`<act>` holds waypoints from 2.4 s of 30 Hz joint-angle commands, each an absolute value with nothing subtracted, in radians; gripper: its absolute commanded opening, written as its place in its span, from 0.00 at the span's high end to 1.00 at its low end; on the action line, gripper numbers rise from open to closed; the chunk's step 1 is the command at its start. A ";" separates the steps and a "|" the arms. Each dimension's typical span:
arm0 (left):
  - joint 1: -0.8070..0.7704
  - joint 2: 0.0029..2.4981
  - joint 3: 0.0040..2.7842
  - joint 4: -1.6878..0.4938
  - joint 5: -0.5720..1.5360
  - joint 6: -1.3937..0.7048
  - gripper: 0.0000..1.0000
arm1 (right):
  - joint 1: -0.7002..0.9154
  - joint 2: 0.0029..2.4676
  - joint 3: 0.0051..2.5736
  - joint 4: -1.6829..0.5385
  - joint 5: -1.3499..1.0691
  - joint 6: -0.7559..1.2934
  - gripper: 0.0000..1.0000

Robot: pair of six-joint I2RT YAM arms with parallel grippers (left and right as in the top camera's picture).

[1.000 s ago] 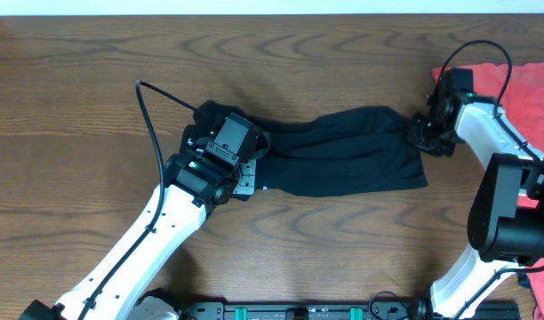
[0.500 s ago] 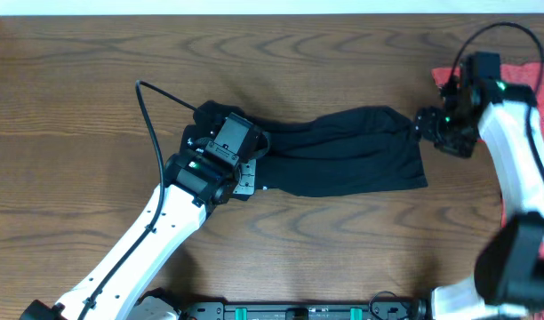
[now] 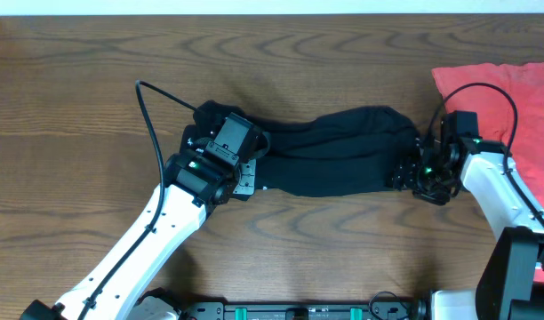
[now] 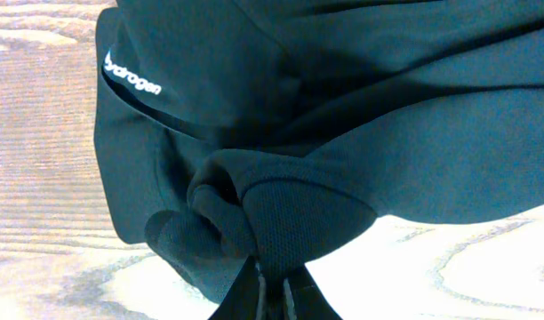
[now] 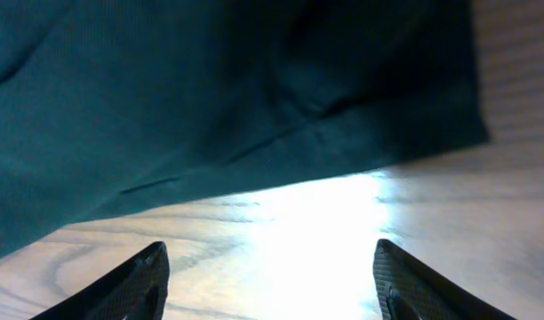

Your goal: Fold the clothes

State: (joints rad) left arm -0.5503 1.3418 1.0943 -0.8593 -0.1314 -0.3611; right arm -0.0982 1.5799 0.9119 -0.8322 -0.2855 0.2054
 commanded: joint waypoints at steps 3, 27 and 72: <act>-0.544 1.347 1.096 -0.859 -0.147 -0.345 0.94 | -0.048 1.636 0.906 -0.788 -0.322 0.224 0.32; -0.544 1.345 1.096 -0.857 -0.147 -0.344 0.94 | 0.018 1.715 0.926 -0.706 -0.205 0.265 0.99; -0.536 1.170 1.853 -1.098 -0.094 -0.218 0.94 | -0.138 1.485 1.991 -1.269 -0.076 0.122 0.99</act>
